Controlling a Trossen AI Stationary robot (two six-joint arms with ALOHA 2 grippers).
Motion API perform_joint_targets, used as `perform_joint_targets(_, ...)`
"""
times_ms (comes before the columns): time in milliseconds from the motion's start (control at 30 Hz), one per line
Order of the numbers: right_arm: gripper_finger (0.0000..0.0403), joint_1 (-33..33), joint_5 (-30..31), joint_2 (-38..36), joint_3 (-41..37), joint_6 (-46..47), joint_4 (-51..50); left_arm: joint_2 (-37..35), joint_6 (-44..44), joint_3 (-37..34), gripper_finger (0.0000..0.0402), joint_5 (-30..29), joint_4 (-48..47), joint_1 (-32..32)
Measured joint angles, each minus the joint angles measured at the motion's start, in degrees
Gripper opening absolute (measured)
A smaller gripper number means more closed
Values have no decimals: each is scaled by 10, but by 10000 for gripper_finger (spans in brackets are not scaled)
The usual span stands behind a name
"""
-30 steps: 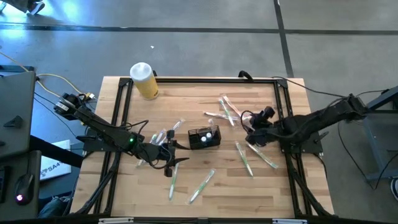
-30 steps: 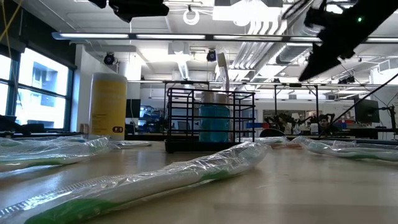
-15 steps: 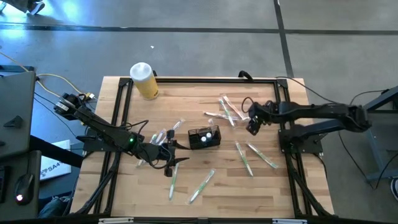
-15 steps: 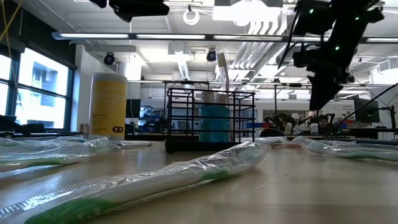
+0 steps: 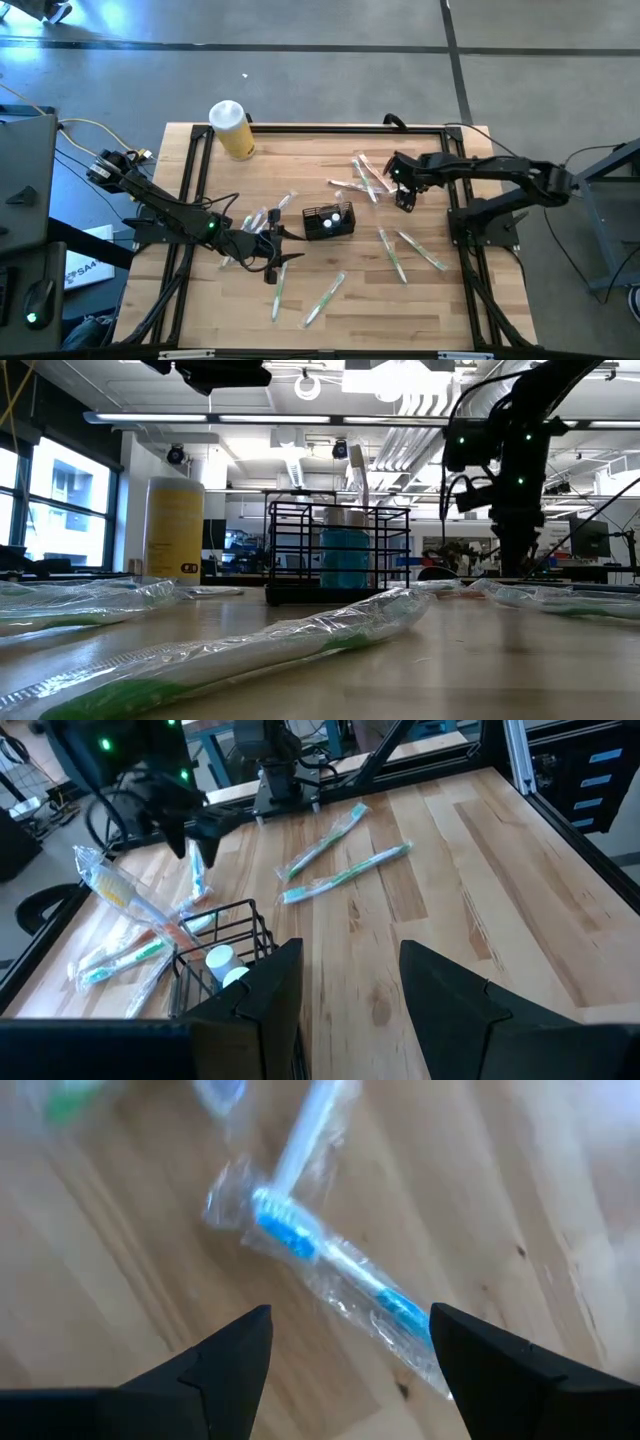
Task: Pick & Place toothbrushing station
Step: Put the blue toothbrush into the wire organizer
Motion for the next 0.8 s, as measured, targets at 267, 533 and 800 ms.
perform_joint_targets(267,263,-3,23,77,0,-86,36,0,1,0,163,0,0,0)
perform_joint_targets(533,260,-36,-17,141,8,-93,47,0,1,0,163,1,1,0)
perform_joint_targets(800,174,-53,-77,138,6,-91,46,0,1,0,163,2,-3,0)
